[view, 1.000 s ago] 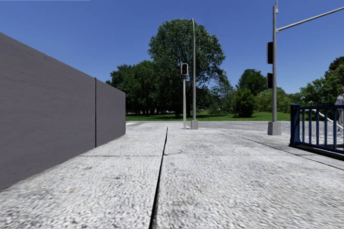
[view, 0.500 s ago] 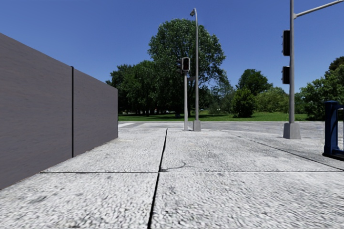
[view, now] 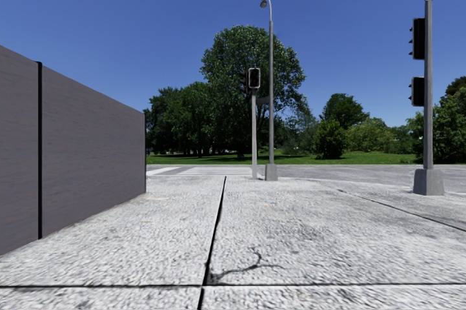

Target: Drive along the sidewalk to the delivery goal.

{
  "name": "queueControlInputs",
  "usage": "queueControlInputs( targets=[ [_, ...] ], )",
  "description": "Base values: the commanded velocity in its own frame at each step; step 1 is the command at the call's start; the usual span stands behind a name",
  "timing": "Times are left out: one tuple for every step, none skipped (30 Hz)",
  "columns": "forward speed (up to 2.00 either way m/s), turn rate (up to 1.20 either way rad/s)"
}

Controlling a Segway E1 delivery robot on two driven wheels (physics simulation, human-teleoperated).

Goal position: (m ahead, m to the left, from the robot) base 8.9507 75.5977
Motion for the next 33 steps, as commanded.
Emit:
queueControlInputs(
  targets=[
    [2.0, 0.0],
    [2.0, 0.0],
    [2.0, 0.0],
    [2.0, 0.0],
    [2.0, 0.0],
    [2.0, 0.0],
    [2.0, 0.0],
    [2.0, 0.0],
    [2.0, 0.0],
    [2.0, 0.0],
    [2.0, 0.0],
    [2.0, 0.0],
    [2.0, 0.0],
    [2.0, 0.0],
    [2.0, 0.0],
    [2.0, 0.0],
    [2.0, 0.0],
    [2.0, 0.0],
    [2.0, 0.0],
    [2.0, 0.0],
    [2.0, 0.0],
    [2.0, 0.0],
    [2.0, 0.0],
    [2.0, 0.0],
    [2.0, 0.0],
    [2.0, 0.0],
    [2.0, 0.0],
    [2.0, 0.0],
    [2.0, 0.0],
    [2.0, 0.0],
    [2.0, 0.0],
    [2.0, 0.0],
    [2.0, 0.03]
  ],
)
